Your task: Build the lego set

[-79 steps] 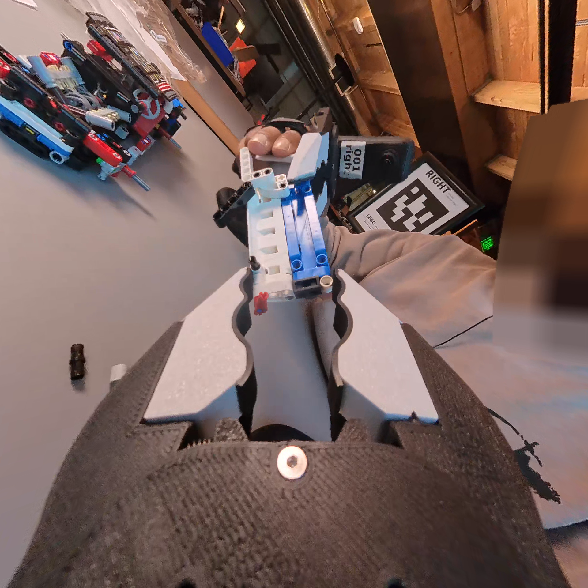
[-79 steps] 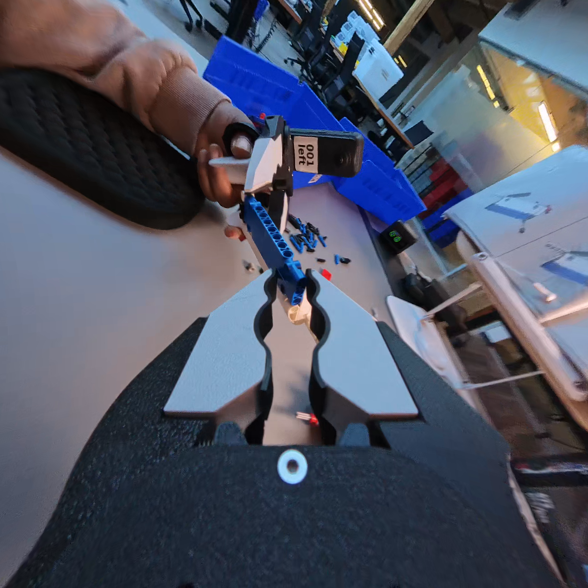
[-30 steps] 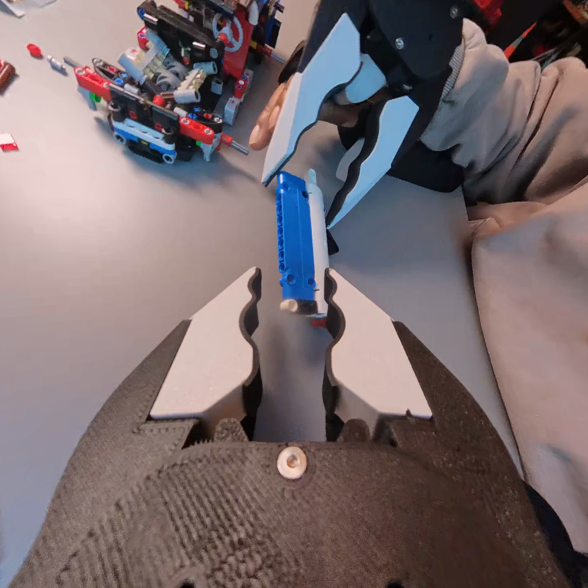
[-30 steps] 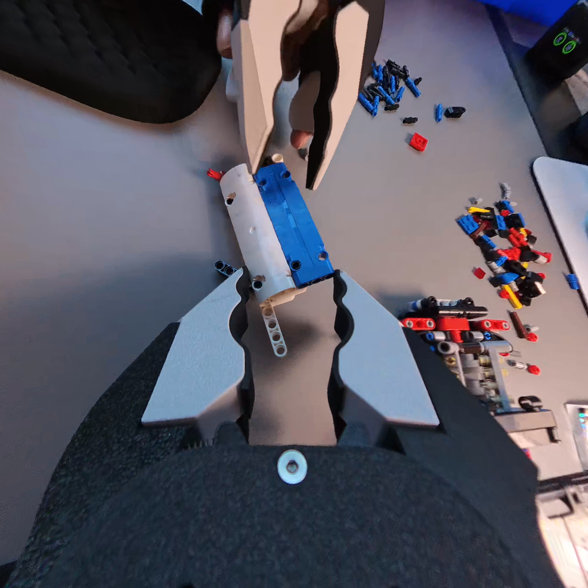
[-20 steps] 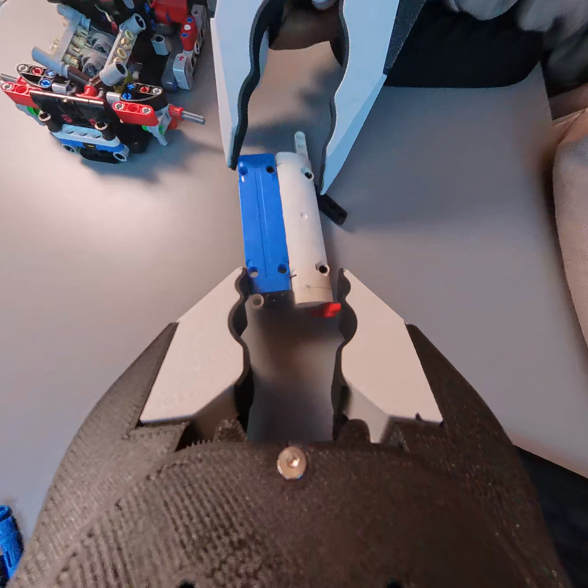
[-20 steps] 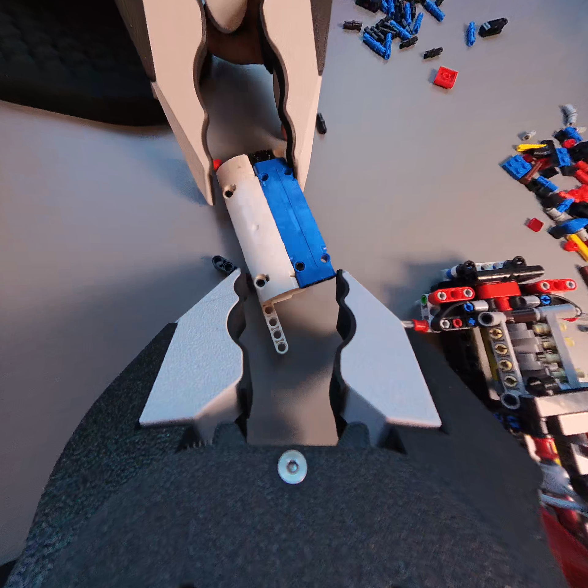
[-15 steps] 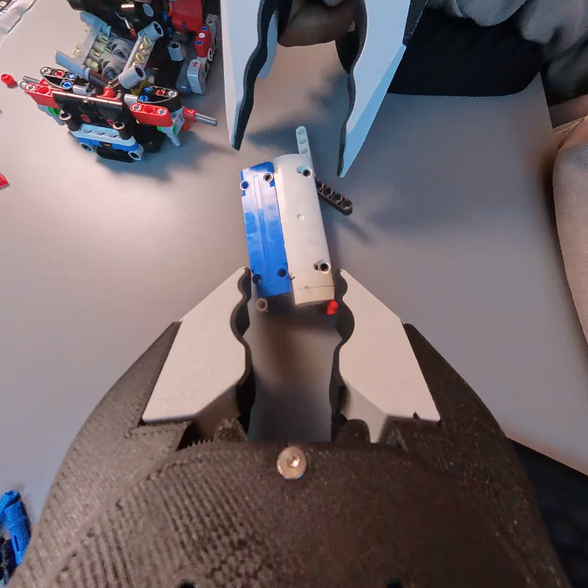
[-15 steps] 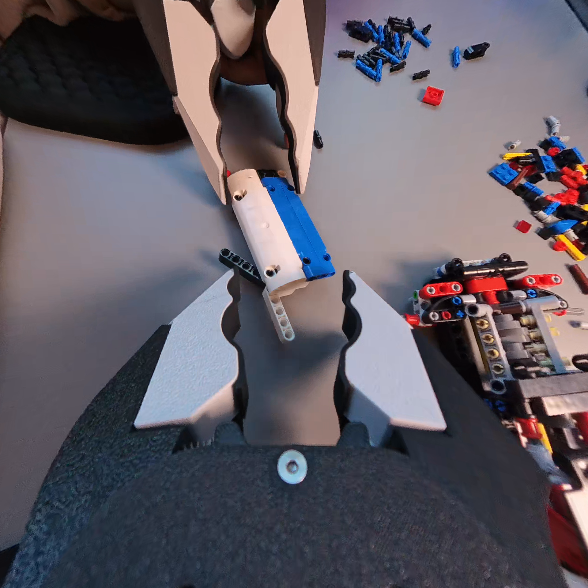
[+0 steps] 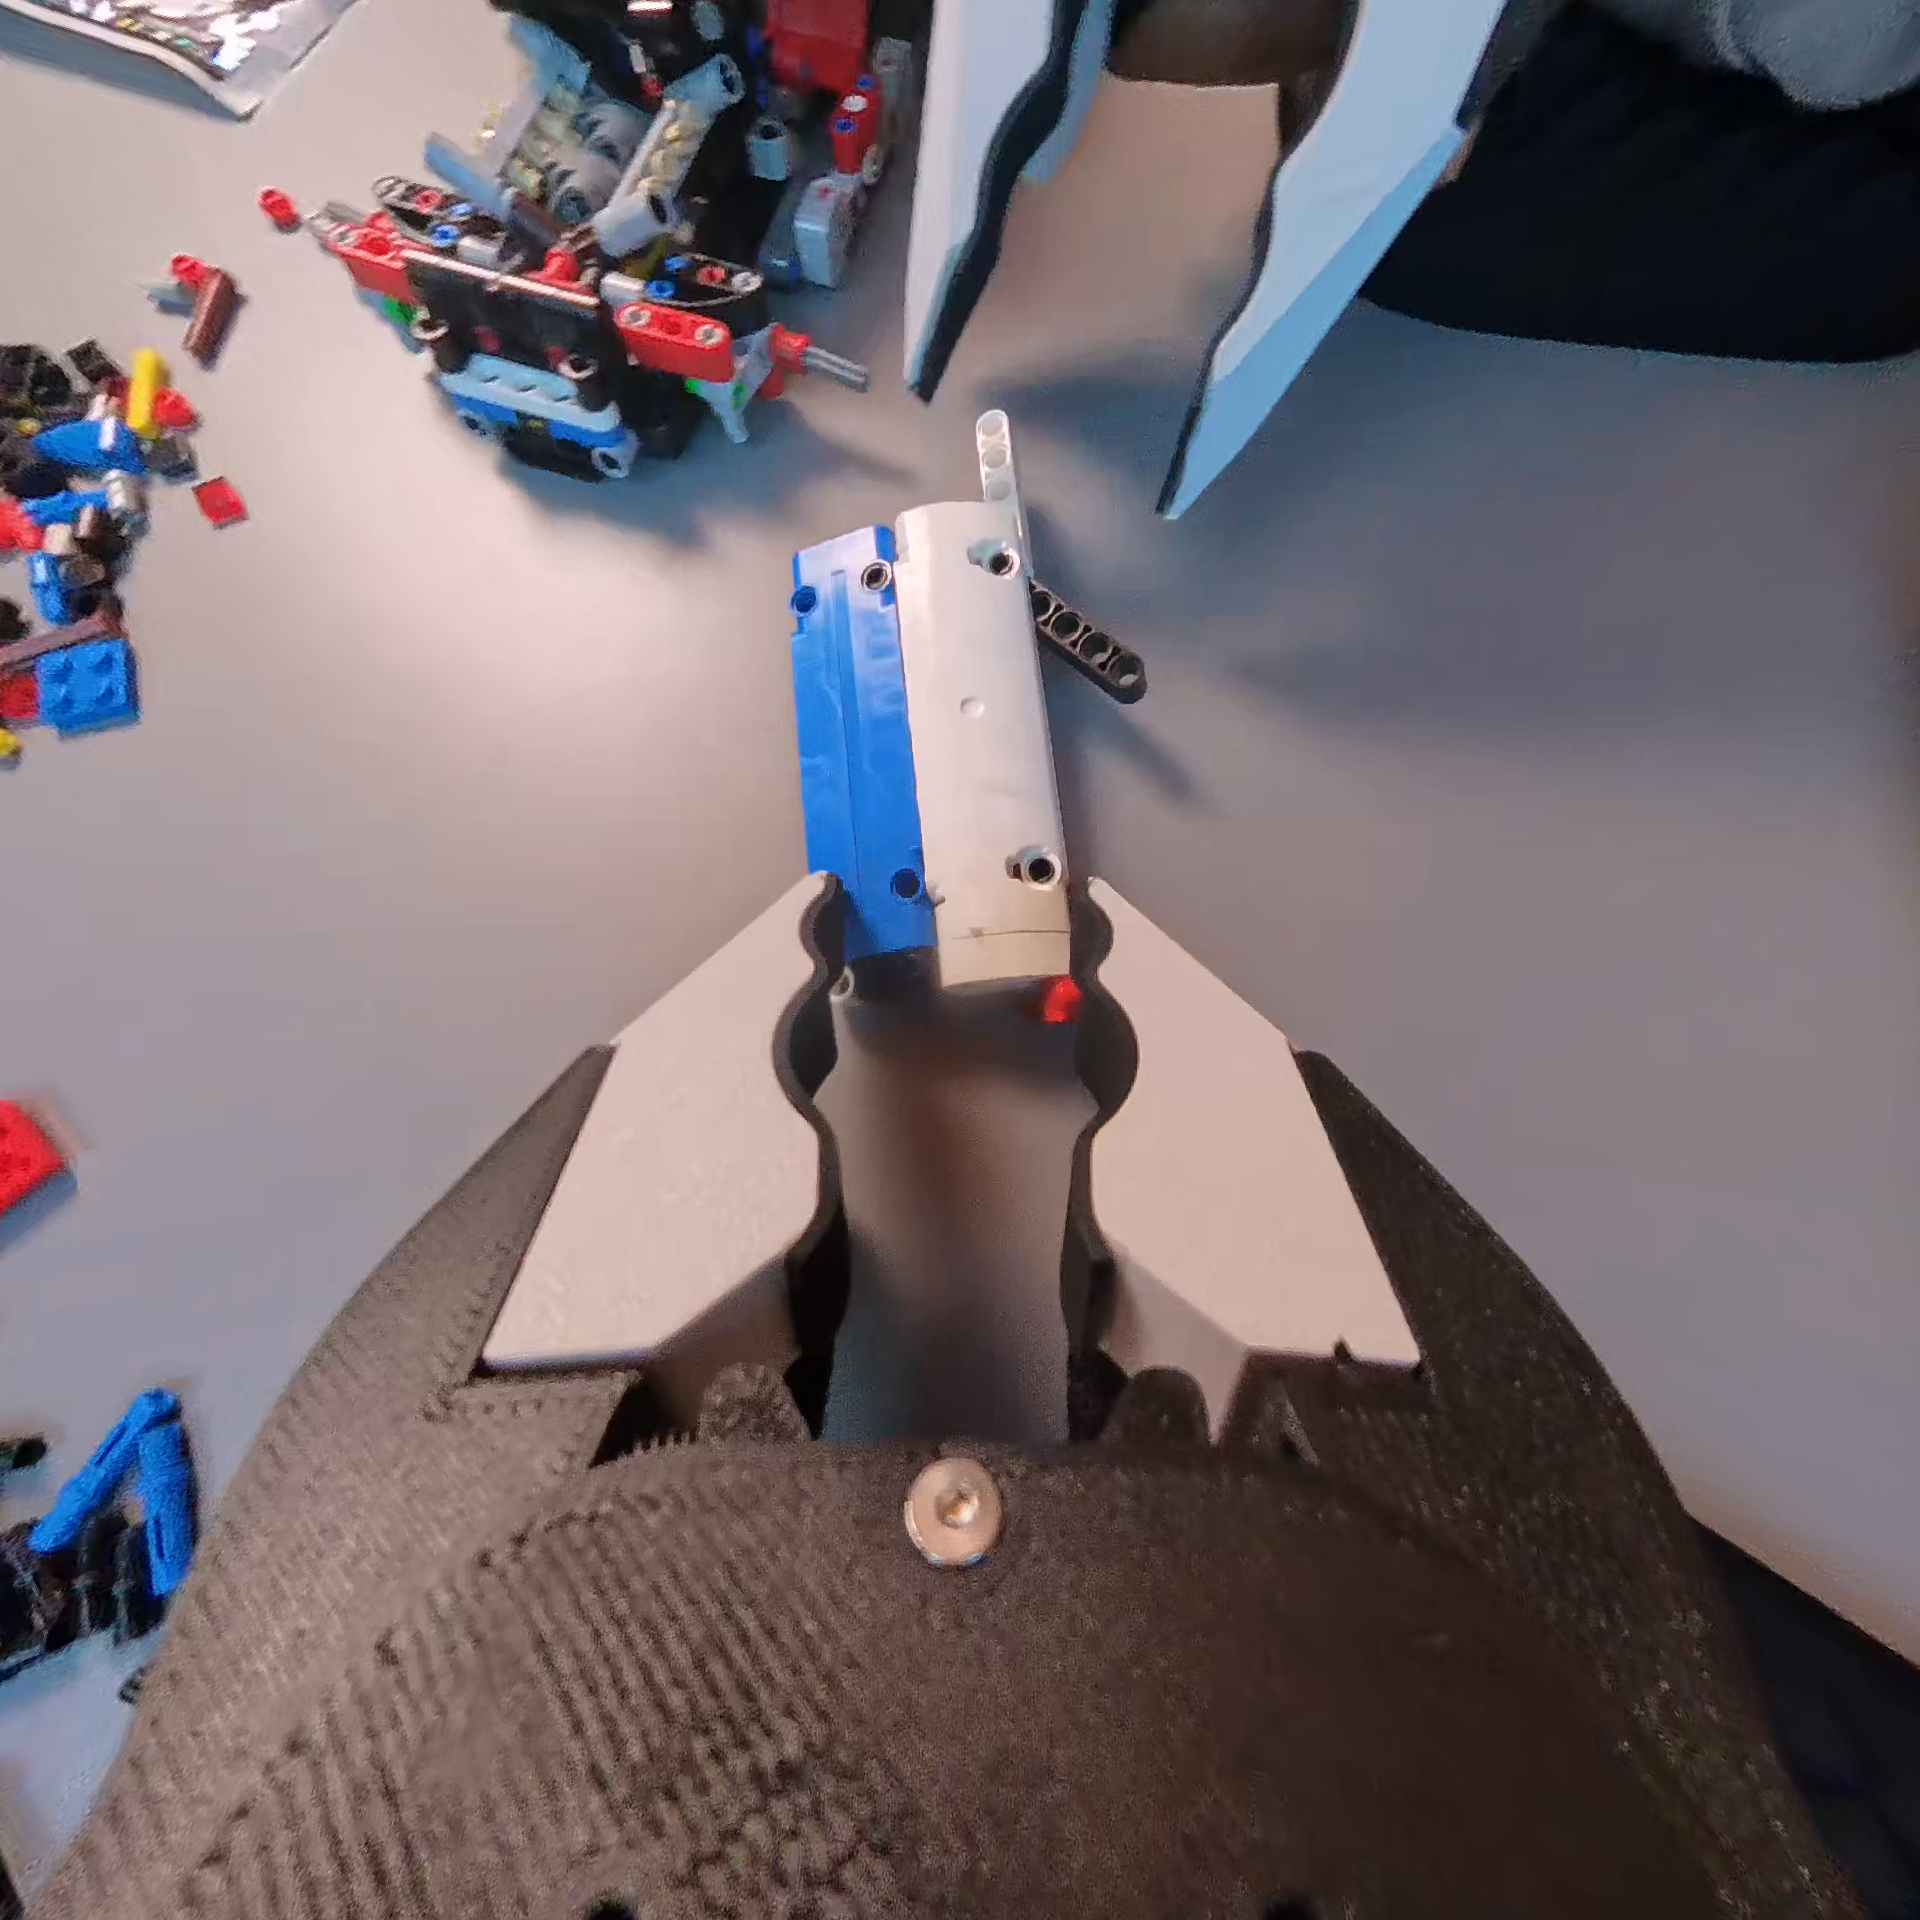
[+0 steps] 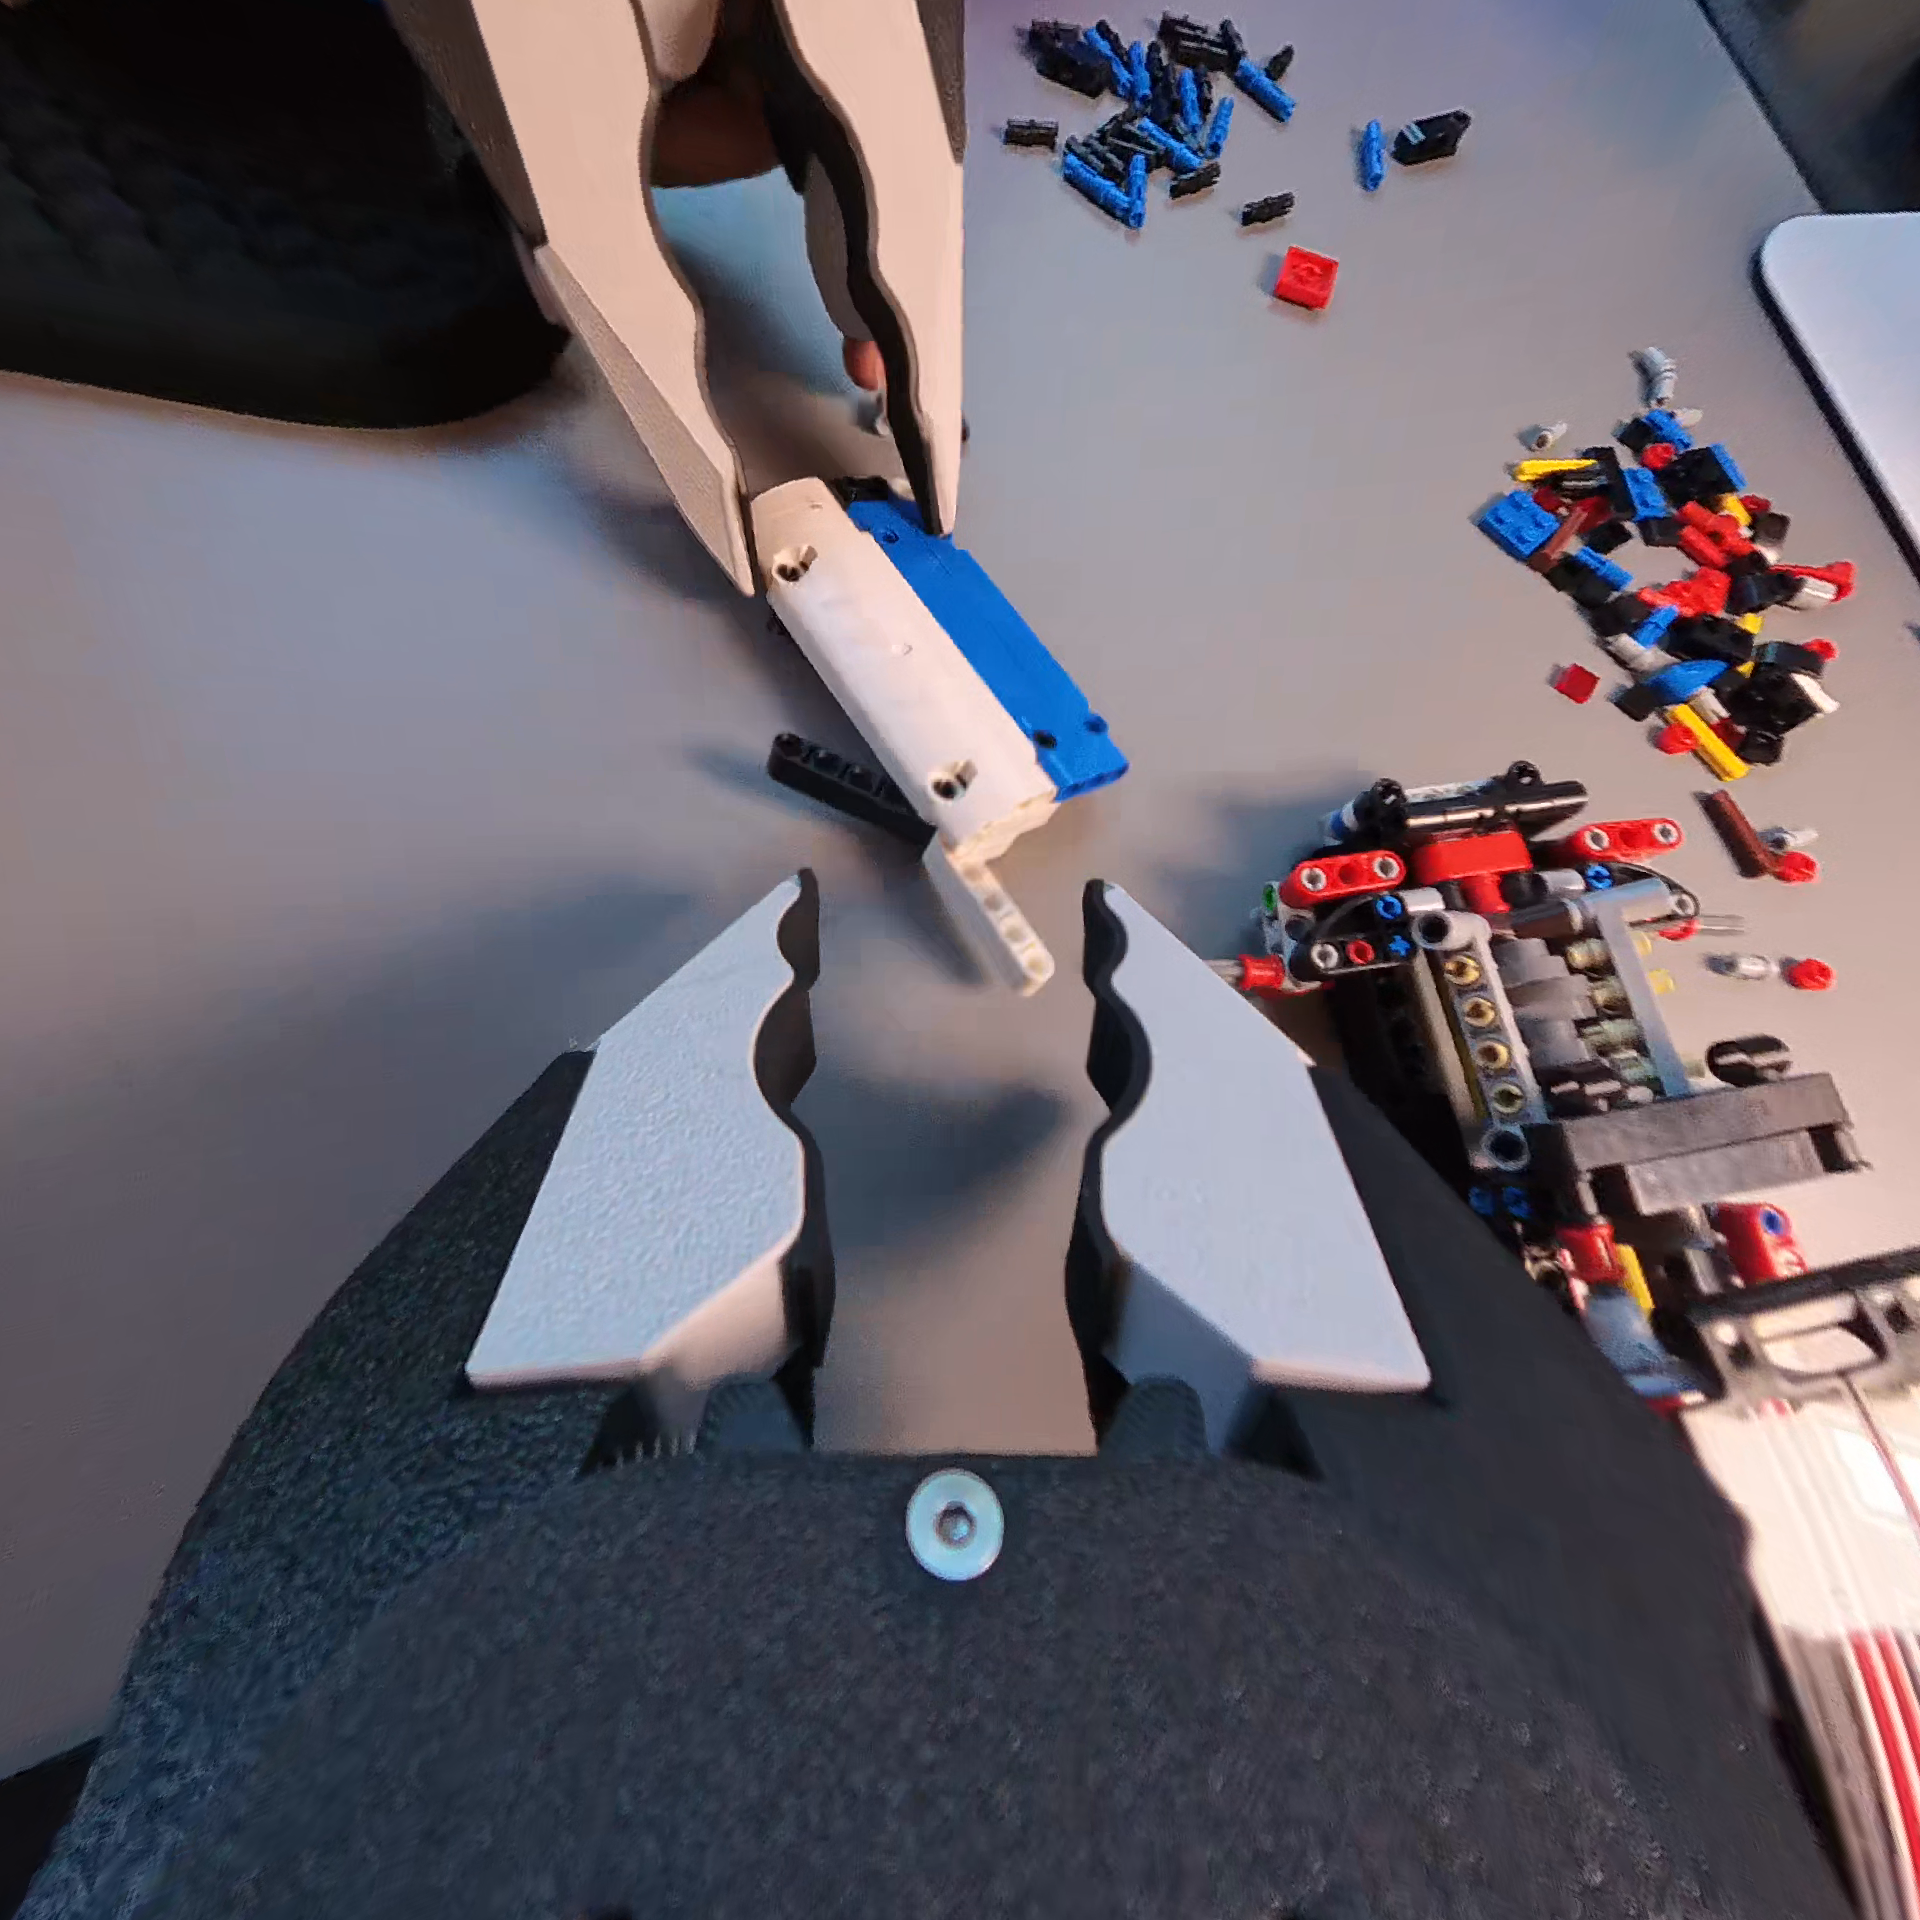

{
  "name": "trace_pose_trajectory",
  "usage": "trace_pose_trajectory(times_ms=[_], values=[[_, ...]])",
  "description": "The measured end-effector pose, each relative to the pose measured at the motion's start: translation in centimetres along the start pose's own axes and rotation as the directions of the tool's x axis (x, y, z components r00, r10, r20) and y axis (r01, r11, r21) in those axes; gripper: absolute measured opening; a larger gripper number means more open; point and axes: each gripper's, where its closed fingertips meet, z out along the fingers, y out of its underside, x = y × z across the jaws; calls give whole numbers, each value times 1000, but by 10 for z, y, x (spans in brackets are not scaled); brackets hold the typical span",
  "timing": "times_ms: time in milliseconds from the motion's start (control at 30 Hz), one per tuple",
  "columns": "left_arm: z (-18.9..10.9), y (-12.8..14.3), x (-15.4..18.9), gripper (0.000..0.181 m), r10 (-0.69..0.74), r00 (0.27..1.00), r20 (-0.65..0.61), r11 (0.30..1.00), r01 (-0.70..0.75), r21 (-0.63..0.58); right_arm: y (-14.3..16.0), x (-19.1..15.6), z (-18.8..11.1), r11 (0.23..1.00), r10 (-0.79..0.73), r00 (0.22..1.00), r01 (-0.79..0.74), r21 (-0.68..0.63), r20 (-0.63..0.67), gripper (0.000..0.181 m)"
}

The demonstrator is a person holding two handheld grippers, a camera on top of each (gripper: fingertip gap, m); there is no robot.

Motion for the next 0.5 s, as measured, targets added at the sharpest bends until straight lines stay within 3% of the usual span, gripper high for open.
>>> trace_pose_trajectory(times_ms=[133, 333, 400, 500], values=[[-5, 4, 5, 42, -100, 995, 5, 994, 100, -35, 2, -7, -2, 999, 12, 1000, -12, -36, 16, 45], [-18, 9, 56, 47, -103, 966, -237, 989, 74, -128, 10, -26, -2, 994, 21, 995, -10, -106, 96, 37], [-27, 10, 77, 43, -78, 926, -369, 992, 36, -119, 10, -25, -8, 994, 21, 997, -12, -111, 78, 42], [-30, 11, 71, 42, -101, 931, -352, 991, 61, -121, 7, -31, -22, 995, 40, 995, -32, -94, 87, 44]])
